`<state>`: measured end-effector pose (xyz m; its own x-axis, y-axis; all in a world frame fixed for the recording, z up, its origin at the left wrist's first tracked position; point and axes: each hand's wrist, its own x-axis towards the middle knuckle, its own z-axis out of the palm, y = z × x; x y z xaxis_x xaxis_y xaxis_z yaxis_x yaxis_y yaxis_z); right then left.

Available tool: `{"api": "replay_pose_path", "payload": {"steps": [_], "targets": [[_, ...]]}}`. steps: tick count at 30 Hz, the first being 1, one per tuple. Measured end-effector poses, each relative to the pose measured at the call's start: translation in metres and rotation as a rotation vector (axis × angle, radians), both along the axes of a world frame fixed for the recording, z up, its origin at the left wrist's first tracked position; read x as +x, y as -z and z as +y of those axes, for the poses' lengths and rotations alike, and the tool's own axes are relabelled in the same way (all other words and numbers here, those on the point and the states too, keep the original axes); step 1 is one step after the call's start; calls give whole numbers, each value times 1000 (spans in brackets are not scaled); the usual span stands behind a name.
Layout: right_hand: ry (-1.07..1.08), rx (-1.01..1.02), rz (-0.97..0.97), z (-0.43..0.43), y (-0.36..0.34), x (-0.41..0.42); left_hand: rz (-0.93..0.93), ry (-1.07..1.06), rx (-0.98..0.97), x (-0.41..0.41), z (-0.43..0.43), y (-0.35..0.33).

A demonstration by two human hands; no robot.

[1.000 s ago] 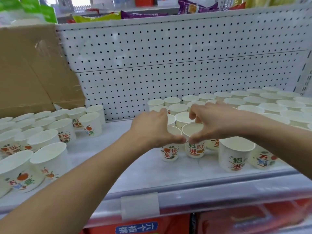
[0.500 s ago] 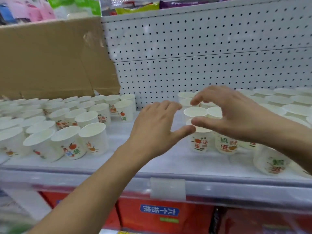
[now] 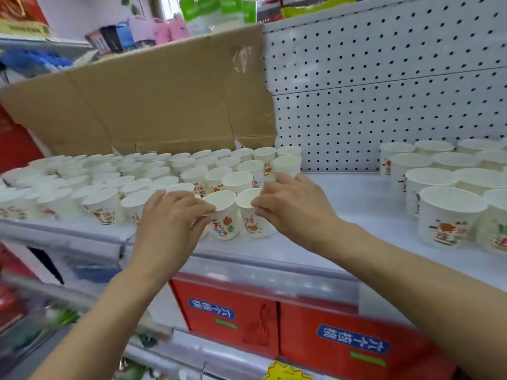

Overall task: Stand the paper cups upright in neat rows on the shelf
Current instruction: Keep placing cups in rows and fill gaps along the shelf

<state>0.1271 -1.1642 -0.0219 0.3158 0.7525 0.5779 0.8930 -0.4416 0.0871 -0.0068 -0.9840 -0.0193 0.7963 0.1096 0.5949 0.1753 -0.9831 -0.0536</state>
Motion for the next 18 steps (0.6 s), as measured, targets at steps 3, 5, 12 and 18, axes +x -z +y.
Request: {"api": "replay_pose_path", "payload": {"steps": [3, 5, 12, 18], "targets": [[17, -7, -10, 3, 4, -2, -14, 23, 9, 4, 1, -1], [23, 23, 10, 0, 2, -6, -9, 26, 2, 8, -2, -3], [44, 235, 20, -102, -13, -25, -137, 252, -44, 16, -57, -5], [236, 263, -62, -233, -15, -36, -203, 593, -159, 46, -172, -7]]}}
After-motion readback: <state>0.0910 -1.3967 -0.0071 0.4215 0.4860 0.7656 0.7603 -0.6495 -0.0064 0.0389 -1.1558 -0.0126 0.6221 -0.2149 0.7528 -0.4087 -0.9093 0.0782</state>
